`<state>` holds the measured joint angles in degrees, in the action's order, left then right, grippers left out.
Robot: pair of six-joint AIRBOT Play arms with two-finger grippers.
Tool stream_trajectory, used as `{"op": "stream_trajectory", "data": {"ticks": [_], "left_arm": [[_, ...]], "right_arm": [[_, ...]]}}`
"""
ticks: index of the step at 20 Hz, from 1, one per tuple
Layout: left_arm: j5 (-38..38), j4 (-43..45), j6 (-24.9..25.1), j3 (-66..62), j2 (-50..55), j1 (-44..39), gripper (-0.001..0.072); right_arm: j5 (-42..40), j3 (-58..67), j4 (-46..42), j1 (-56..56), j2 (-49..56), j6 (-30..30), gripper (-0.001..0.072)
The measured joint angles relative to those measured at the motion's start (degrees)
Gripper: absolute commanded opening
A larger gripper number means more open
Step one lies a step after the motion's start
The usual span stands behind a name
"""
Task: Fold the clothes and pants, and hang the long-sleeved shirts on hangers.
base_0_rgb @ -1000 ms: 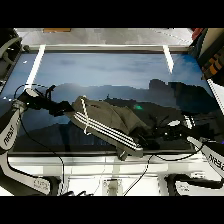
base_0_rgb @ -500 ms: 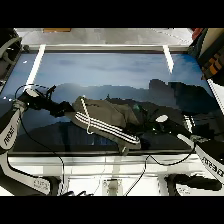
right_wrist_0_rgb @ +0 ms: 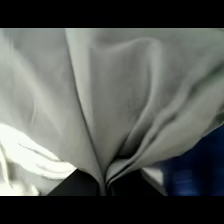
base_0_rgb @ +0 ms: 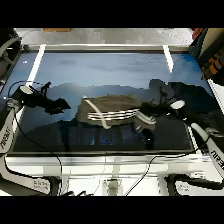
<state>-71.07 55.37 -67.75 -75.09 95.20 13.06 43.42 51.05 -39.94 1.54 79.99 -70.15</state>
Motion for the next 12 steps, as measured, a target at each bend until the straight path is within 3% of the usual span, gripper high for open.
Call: {"op": "stream_trajectory", "data": {"ticks": [4,12], "left_arm": [[-0.24,-0.42,0.02,-1.18,-4.74,1.29,0.069],[-0.07,-0.59,0.02,-1.6,-12.7,1.97,0.069]], "right_arm": [[5.49,4.0,-6.49,14.27,-0.59,-2.97,0.001],[14.36,9.14,-11.04,48.72,-1.62,-4.28,0.0009]]}}
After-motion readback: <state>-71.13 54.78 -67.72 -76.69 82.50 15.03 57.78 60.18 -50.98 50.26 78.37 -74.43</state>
